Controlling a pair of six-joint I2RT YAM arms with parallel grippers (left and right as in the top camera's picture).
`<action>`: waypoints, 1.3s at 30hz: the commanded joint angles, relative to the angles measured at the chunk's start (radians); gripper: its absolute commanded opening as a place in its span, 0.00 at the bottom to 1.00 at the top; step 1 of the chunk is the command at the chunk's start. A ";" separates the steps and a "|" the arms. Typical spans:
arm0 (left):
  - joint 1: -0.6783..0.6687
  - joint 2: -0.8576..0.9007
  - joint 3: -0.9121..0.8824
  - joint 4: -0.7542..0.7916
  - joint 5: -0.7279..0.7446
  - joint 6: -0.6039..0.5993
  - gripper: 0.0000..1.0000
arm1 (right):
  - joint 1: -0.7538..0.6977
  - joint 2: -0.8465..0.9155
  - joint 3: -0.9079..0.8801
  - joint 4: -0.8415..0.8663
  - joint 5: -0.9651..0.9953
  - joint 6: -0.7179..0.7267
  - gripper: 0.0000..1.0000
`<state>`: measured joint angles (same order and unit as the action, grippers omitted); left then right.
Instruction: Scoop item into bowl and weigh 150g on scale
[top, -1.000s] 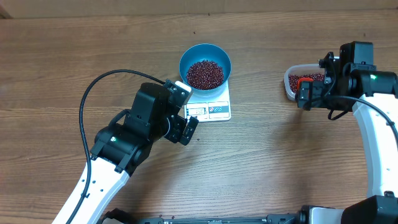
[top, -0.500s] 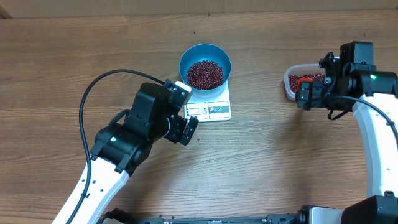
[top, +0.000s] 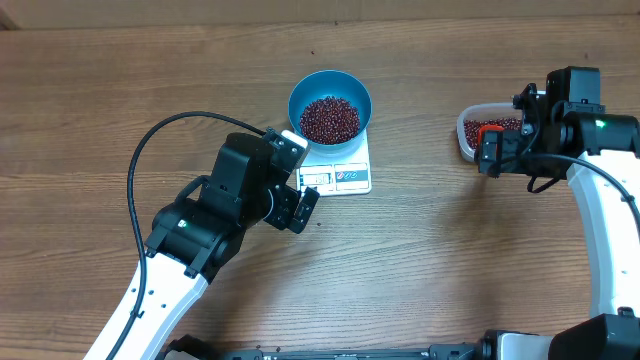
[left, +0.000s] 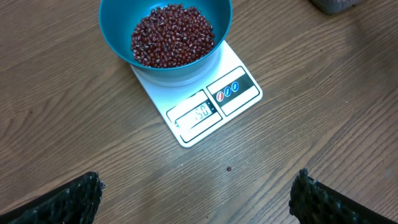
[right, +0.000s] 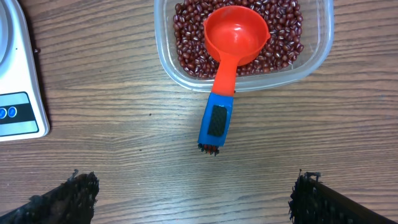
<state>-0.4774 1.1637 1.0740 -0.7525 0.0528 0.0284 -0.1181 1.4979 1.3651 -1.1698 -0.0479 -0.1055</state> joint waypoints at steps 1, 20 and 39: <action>-0.003 0.007 0.024 0.000 0.015 -0.009 1.00 | -0.002 -0.008 0.023 0.006 -0.006 -0.005 1.00; -0.003 0.007 0.024 0.000 0.015 -0.010 1.00 | -0.002 -0.008 0.023 0.006 -0.006 -0.004 1.00; 0.000 -0.009 0.023 -0.043 -0.011 -0.006 1.00 | -0.002 -0.008 0.023 0.006 -0.006 -0.005 1.00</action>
<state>-0.4774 1.1637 1.0740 -0.7815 0.0521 0.0284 -0.1181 1.4979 1.3651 -1.1694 -0.0479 -0.1051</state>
